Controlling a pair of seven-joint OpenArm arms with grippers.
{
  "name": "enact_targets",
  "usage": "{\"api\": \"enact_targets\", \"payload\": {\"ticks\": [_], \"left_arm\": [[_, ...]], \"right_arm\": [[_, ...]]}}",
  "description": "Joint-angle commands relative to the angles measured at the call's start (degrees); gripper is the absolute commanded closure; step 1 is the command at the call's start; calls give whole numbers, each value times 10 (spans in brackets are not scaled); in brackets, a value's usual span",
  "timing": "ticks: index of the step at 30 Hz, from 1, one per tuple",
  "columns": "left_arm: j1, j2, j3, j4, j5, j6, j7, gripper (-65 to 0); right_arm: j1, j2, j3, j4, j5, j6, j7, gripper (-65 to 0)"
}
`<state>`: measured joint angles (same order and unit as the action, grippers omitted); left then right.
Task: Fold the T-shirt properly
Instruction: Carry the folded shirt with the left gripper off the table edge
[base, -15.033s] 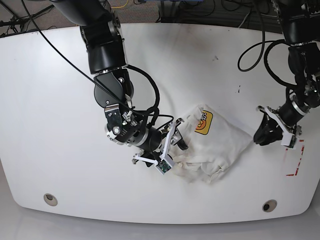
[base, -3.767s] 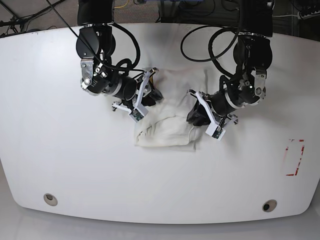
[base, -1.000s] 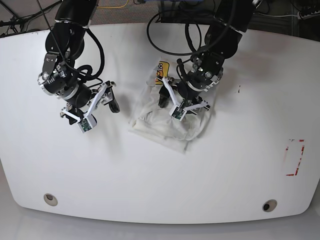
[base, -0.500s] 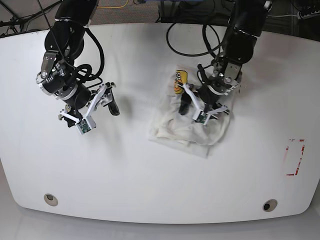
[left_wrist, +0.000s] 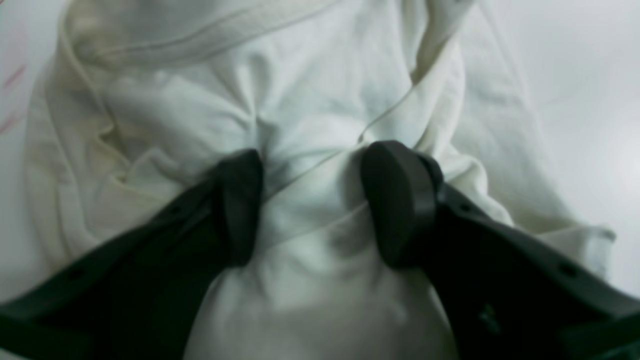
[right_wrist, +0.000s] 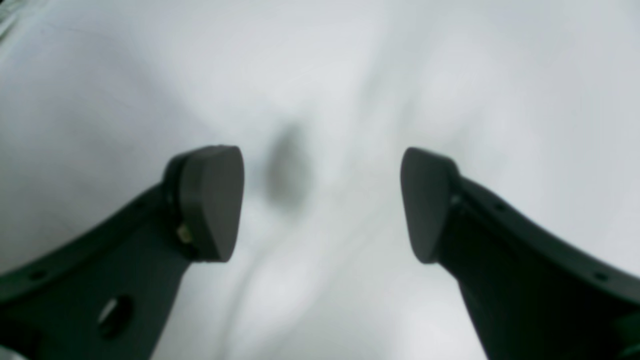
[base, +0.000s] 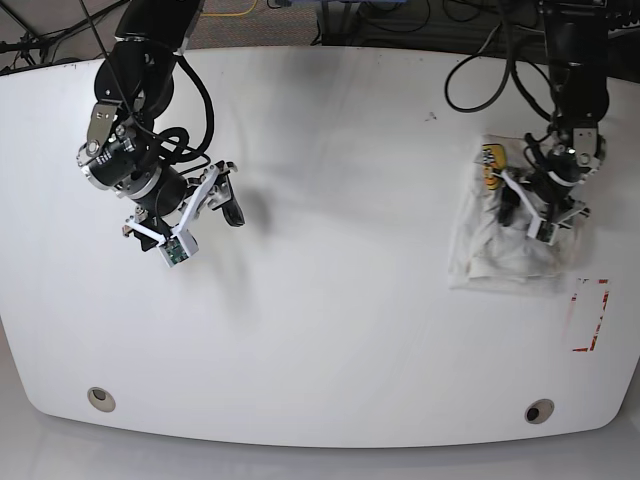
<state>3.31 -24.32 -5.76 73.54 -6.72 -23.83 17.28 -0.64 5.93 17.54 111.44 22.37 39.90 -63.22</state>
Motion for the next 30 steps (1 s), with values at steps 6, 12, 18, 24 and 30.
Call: {"api": "enact_targets", "payload": {"ticks": [6,12,18,24,30], "left_arm": [[7,-75,-42,-94,45,-43,66,-331],[7,-120,-59,-146,45,-76,19,-331],[7,-160,-60,-182,43,-101,14,-331],[8,-194,-62,-188,42,-132,13,-331],[10,-204,-115,-183,41,-162,15,-331]], "right_arm": [[8,1,1,15,8,1,14,-468],[2,1,1,16,8,1,14,-468],[1,0,0,16,8,1,14,-468],[1,0,0,16,8,1,14,-468],[1,0,-6,16,8,1,14,-468]]}}
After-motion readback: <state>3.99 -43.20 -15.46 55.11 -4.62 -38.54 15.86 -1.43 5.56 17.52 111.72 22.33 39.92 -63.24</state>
